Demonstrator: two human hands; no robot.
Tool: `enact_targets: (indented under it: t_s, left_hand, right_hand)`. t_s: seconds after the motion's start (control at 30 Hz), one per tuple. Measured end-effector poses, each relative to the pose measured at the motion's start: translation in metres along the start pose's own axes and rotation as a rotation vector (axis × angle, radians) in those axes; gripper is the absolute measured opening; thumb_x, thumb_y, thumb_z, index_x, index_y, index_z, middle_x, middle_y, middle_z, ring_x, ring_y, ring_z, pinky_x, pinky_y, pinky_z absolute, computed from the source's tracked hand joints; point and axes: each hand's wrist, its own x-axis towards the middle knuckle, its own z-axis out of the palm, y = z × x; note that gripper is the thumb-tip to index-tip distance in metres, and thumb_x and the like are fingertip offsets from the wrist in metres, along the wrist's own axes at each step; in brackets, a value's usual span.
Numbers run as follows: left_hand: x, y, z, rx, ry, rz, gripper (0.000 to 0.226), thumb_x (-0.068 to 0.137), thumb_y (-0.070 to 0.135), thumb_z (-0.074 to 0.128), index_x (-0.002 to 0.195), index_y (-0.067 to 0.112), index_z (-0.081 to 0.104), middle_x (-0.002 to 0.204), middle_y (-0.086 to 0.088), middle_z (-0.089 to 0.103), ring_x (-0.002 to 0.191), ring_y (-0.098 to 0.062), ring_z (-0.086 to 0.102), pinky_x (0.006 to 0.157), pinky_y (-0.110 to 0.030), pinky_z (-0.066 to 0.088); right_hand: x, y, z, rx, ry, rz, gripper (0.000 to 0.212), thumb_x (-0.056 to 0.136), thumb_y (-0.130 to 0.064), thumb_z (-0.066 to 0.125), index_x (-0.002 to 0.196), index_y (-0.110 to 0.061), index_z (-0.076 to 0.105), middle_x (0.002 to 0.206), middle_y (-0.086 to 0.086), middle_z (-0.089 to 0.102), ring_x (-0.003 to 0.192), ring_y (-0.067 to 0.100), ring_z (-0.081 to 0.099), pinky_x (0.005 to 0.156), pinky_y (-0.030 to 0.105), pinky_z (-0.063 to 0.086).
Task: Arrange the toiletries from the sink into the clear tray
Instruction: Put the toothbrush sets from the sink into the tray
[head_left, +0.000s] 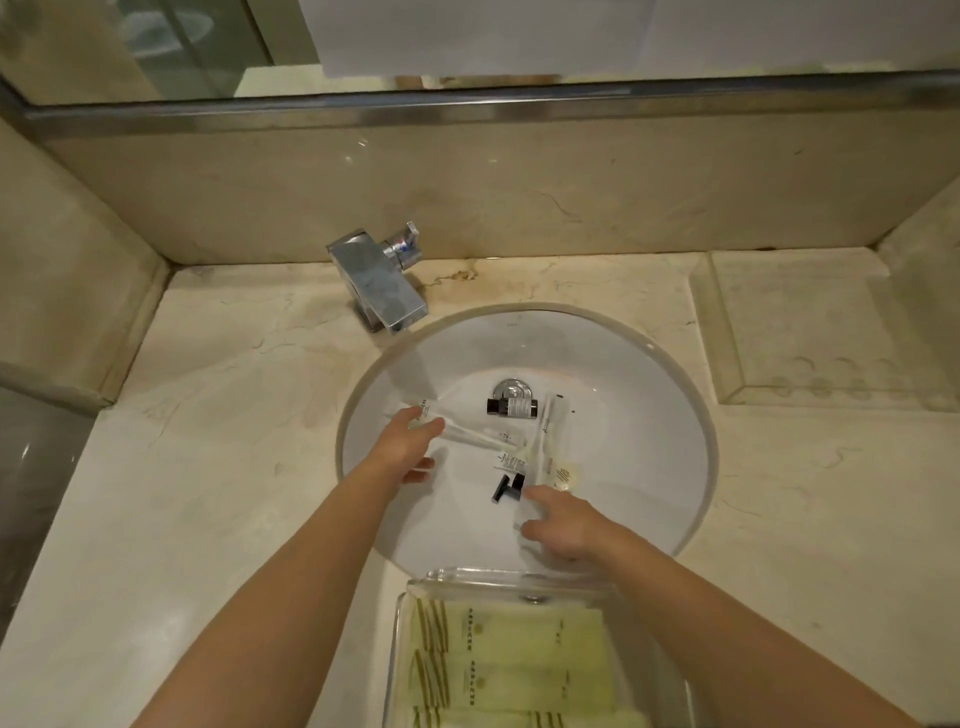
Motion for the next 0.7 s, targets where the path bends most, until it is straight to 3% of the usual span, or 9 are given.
enact_targets:
  t_s: [0.17, 0.3, 0.37, 0.43, 0.5, 0.6, 0.7]
  left_hand:
    - [0.027, 0.002, 0.002, -0.185, 0.008, -0.068, 0.047, 0.094, 0.031, 0.057, 0.139, 0.030, 0.043, 0.119, -0.003, 0.050, 0.090, -0.027, 0.058, 0.062, -0.030, 0.049]
    - [0.043, 0.002, 0.006, -0.290, 0.022, -0.099, 0.050, 0.094, 0.028, 0.059, 0.141, 0.022, 0.042, 0.109, -0.003, 0.054, 0.082, -0.023, 0.059, 0.058, -0.029, 0.047]
    - [0.047, 0.004, 0.009, -0.334, 0.050, -0.107, 0.046, 0.093, 0.026, 0.059, 0.136, 0.015, 0.047, 0.090, -0.005, 0.054, 0.072, -0.020, 0.058, 0.053, -0.028, 0.042]
    - [0.051, 0.005, 0.010, -0.347, 0.090, -0.109, 0.042, 0.092, 0.023, 0.060, 0.131, 0.010, 0.052, 0.081, -0.006, 0.054, 0.065, -0.020, 0.055, 0.051, -0.029, 0.040]
    - [0.052, 0.004, 0.009, -0.324, 0.128, -0.092, 0.039, 0.090, 0.019, 0.063, 0.126, 0.007, 0.055, 0.078, -0.005, 0.056, 0.064, -0.019, 0.055, 0.053, -0.029, 0.040]
    - [0.049, 0.002, 0.009, -0.265, 0.179, -0.035, 0.029, 0.089, 0.015, 0.065, 0.117, 0.011, 0.058, 0.082, -0.003, 0.057, 0.068, -0.016, 0.053, 0.059, -0.029, 0.043]
    - [0.048, 0.000, 0.006, -0.216, 0.253, -0.013, 0.020, 0.086, 0.010, 0.064, 0.106, 0.012, 0.061, 0.094, -0.010, 0.060, 0.072, -0.021, 0.054, 0.074, -0.033, 0.049]
  right_hand:
    - [0.021, -0.002, 0.003, 0.063, 0.017, 0.006, 0.060, 0.089, -0.028, 0.056, 0.145, -0.025, 0.035, 0.153, 0.004, 0.034, 0.136, 0.025, 0.037, 0.106, 0.030, 0.034]
    - [0.030, -0.003, 0.006, 0.221, 0.111, 0.030, 0.042, 0.089, -0.020, 0.055, 0.131, -0.018, 0.054, 0.140, 0.005, 0.048, 0.123, 0.024, 0.049, 0.093, 0.026, 0.042]
    - [0.031, -0.002, 0.008, 0.281, 0.203, 0.051, 0.025, 0.088, -0.019, 0.056, 0.112, -0.020, 0.063, 0.124, 0.001, 0.057, 0.110, 0.020, 0.054, 0.075, 0.021, 0.041]
    - [0.031, -0.002, 0.009, 0.332, 0.301, 0.085, 0.005, 0.084, -0.018, 0.058, 0.088, -0.021, 0.060, 0.099, -0.001, 0.061, 0.089, 0.018, 0.059, 0.058, 0.019, 0.039]
    - [0.028, -0.003, 0.007, 0.340, 0.385, 0.087, 0.017, 0.081, -0.020, 0.063, 0.077, -0.019, 0.047, 0.081, 0.001, 0.058, 0.071, 0.019, 0.056, 0.054, 0.026, 0.041]
    - [0.022, -0.006, 0.000, 0.255, 0.530, 0.095, 0.027, 0.083, -0.025, 0.064, 0.081, -0.016, 0.039, 0.076, 0.005, 0.054, 0.063, 0.022, 0.050, 0.050, 0.030, 0.033]
    - [0.020, -0.009, -0.006, 0.308, 0.616, 0.135, 0.027, 0.086, -0.023, 0.058, 0.101, -0.012, 0.038, 0.086, 0.008, 0.060, 0.074, 0.029, 0.060, 0.056, 0.032, 0.042]
